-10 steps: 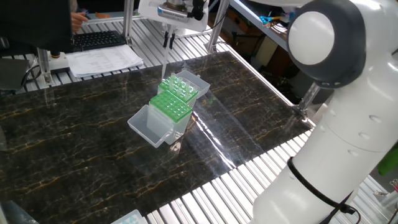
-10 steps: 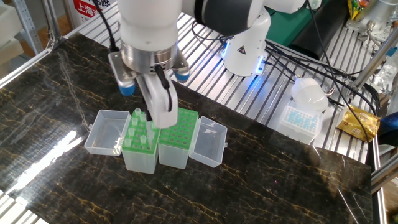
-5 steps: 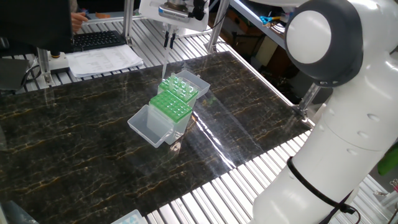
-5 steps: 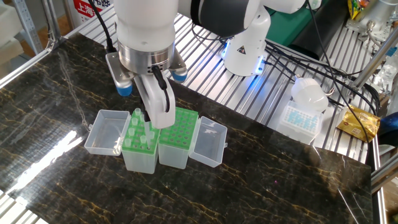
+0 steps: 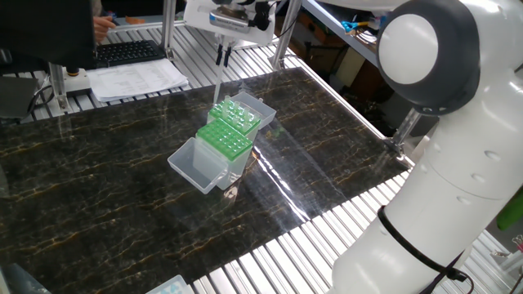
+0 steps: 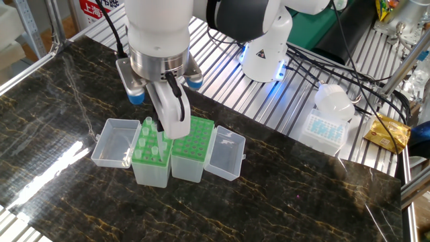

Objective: Transfer all large pipette tips from one holder to another

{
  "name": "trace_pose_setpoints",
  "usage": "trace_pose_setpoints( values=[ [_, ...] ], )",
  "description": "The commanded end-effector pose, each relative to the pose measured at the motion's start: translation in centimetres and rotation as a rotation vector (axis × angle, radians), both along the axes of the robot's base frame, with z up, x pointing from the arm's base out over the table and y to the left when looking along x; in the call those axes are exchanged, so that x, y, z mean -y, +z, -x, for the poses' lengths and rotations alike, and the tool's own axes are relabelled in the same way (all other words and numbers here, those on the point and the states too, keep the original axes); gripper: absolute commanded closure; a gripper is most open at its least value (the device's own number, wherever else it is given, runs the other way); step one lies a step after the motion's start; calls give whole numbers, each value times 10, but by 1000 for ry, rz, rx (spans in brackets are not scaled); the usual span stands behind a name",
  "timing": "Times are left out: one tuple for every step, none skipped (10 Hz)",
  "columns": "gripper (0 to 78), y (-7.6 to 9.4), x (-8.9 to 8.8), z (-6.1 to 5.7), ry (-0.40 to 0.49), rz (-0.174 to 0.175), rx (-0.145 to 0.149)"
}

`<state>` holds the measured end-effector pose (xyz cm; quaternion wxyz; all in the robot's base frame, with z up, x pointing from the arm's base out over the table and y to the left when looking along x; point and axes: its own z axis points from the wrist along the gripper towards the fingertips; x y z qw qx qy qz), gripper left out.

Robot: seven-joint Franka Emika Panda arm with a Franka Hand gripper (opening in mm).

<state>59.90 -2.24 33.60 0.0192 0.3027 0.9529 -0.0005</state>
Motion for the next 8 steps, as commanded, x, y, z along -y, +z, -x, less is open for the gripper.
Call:
trace_pose_setpoints(
  values=[
    [763,-4,2,2,3,-1,7],
    [763,-6,2,3,5,1,9],
    [763,-7,3,4,4,-1,9],
    [763,-8,3,4,5,-1,9],
    [763,-12,5,5,11,-1,1],
    [763,-16,7,5,14,0,-4],
    [763,-17,8,5,16,0,-14],
    [763,-18,9,4,11,-2,-32]
  ],
)
